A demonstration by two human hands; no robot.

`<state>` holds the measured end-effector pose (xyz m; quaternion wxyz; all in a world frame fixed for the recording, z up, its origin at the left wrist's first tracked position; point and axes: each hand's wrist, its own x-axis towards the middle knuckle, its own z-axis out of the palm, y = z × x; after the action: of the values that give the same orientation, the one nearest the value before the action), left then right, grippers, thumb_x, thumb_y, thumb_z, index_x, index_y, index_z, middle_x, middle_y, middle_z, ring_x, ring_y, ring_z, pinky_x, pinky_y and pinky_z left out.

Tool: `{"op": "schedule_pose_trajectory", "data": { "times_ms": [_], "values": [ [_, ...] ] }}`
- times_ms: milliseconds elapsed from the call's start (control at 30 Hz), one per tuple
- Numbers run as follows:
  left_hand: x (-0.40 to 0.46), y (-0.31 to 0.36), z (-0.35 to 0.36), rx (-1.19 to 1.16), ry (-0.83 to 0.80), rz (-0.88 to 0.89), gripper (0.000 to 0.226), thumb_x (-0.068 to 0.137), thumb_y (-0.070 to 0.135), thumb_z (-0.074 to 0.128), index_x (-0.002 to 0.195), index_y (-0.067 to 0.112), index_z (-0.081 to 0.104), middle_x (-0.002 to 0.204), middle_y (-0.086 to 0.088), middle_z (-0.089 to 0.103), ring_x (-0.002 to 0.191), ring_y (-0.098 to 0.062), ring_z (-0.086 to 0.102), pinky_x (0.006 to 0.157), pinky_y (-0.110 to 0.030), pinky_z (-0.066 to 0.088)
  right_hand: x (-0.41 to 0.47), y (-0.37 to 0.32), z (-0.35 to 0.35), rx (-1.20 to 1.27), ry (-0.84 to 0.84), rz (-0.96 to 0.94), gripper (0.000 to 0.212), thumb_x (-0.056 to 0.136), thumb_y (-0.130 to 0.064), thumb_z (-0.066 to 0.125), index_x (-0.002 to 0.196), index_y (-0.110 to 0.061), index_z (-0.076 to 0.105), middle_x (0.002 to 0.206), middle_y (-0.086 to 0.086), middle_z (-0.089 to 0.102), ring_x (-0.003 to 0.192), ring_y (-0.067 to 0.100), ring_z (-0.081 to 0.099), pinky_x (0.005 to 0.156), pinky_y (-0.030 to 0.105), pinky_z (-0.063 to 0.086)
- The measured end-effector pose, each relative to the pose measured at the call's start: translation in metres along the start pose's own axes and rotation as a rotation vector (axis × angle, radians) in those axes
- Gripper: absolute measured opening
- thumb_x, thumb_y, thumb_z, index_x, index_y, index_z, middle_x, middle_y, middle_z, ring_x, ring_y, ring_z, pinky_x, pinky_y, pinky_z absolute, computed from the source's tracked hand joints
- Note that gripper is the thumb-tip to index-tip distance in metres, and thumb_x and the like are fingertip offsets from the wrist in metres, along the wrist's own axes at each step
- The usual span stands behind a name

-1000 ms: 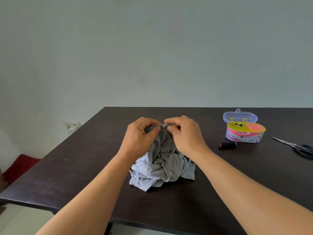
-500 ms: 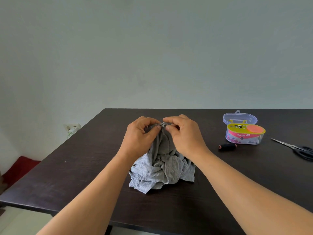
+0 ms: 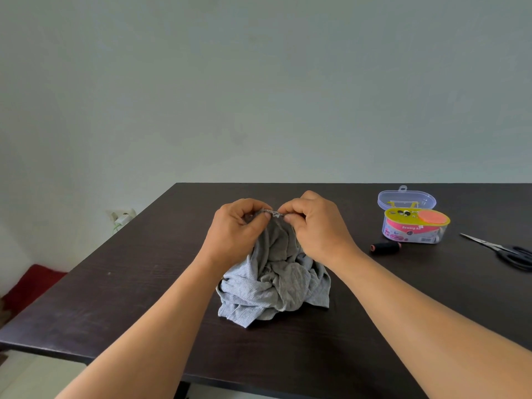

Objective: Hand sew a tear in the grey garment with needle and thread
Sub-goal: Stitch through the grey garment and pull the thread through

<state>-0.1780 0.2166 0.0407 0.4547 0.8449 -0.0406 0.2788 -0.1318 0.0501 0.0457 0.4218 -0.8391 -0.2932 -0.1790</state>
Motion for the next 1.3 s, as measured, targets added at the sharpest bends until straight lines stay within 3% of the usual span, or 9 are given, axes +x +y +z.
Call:
{"op": "schedule_pose_trajectory", "data": {
  "times_ms": [133,233,333,433,800,933,1033,1200,1300],
  "values": [
    [0.0001,-0.0004,-0.0002,-0.011,-0.015,-0.004,0.012,0.090,0.013,0.070,0.086,0.022,0.078,0.070,0.019,0.069,0.064,0.003,0.058,0.062,-0.013,0.044,0.0014,0.0003,-0.0025,-0.030,-0.034,0.001,0.016,0.091,-0.008,0.066,0.097,-0.018,0.077,0.088,-0.004,0.056,0.082,0.011,0.056,0.075,0.021,0.045],
    [0.0010,-0.0017,-0.0010,-0.049,-0.030,-0.012,0.015,0.090,0.011,0.069,0.085,0.023,0.077,0.077,0.009,0.074,0.069,-0.001,0.063,0.067,-0.019,0.051,0.0021,-0.0004,-0.0041,-0.014,-0.076,0.014,0.015,0.091,-0.009,0.066,0.096,-0.018,0.077,0.087,-0.004,0.056,0.079,0.008,0.053,0.069,0.013,0.039],
    [0.0012,-0.0030,-0.0017,-0.112,-0.053,-0.052,0.017,0.091,0.010,0.069,0.086,0.025,0.077,0.082,-0.008,0.074,0.073,-0.010,0.064,0.072,-0.034,0.056,0.0033,0.0006,-0.0065,0.048,-0.096,0.047,0.014,0.089,-0.009,0.068,0.093,-0.019,0.077,0.085,-0.006,0.058,0.074,0.003,0.053,0.065,0.005,0.037],
    [0.0003,-0.0035,-0.0018,-0.222,-0.091,-0.113,0.014,0.092,0.008,0.069,0.090,0.018,0.077,0.089,-0.011,0.076,0.081,-0.016,0.068,0.082,-0.039,0.057,0.0035,0.0025,-0.0082,0.061,-0.104,0.067,0.015,0.089,-0.009,0.069,0.090,-0.021,0.078,0.081,-0.010,0.056,0.072,0.001,0.052,0.063,0.002,0.036],
    [-0.0024,0.0015,0.0006,-0.485,-0.187,-0.282,0.011,0.094,0.007,0.065,0.089,0.007,0.074,0.087,-0.011,0.074,0.083,-0.020,0.069,0.077,-0.032,0.058,0.0007,0.0026,-0.0080,0.167,-0.110,0.104,0.014,0.086,-0.009,0.072,0.087,-0.022,0.077,0.083,-0.009,0.061,0.076,0.001,0.056,0.067,0.005,0.038],
    [-0.0022,0.0046,0.0005,-0.530,-0.201,-0.319,0.010,0.094,0.007,0.065,0.090,0.005,0.074,0.088,-0.013,0.075,0.082,-0.022,0.071,0.073,-0.030,0.058,-0.0004,0.0028,-0.0073,0.288,-0.088,0.137,0.014,0.084,-0.008,0.075,0.085,-0.021,0.078,0.086,-0.005,0.070,0.083,0.008,0.065,0.081,0.021,0.053],
    [-0.0026,0.0054,0.0022,-0.523,-0.213,-0.334,0.009,0.093,0.010,0.067,0.089,0.006,0.074,0.088,-0.014,0.075,0.081,-0.023,0.071,0.071,-0.029,0.058,-0.0023,0.0006,-0.0074,0.382,-0.082,0.149,0.016,0.082,-0.004,0.076,0.081,-0.020,0.077,0.081,-0.006,0.074,0.080,0.009,0.069,0.080,0.027,0.059],
    [-0.0039,0.0049,0.0015,-0.562,-0.200,-0.350,0.011,0.093,0.008,0.065,0.089,0.006,0.074,0.085,-0.013,0.075,0.078,-0.020,0.071,0.069,-0.029,0.057,-0.0032,-0.0002,-0.0098,0.346,-0.116,0.137,0.019,0.087,-0.001,0.069,0.089,-0.018,0.077,0.083,-0.012,0.072,0.077,-0.005,0.065,0.079,0.016,0.055],
    [-0.0050,0.0047,0.0007,-0.571,-0.203,-0.359,0.010,0.093,0.009,0.066,0.090,0.004,0.074,0.085,-0.014,0.075,0.077,-0.020,0.071,0.067,-0.028,0.058,-0.0026,-0.0012,-0.0085,0.369,-0.116,0.144,0.018,0.087,0.000,0.069,0.090,-0.016,0.077,0.083,-0.010,0.072,0.075,-0.005,0.065,0.077,0.015,0.055]
  ]
}}
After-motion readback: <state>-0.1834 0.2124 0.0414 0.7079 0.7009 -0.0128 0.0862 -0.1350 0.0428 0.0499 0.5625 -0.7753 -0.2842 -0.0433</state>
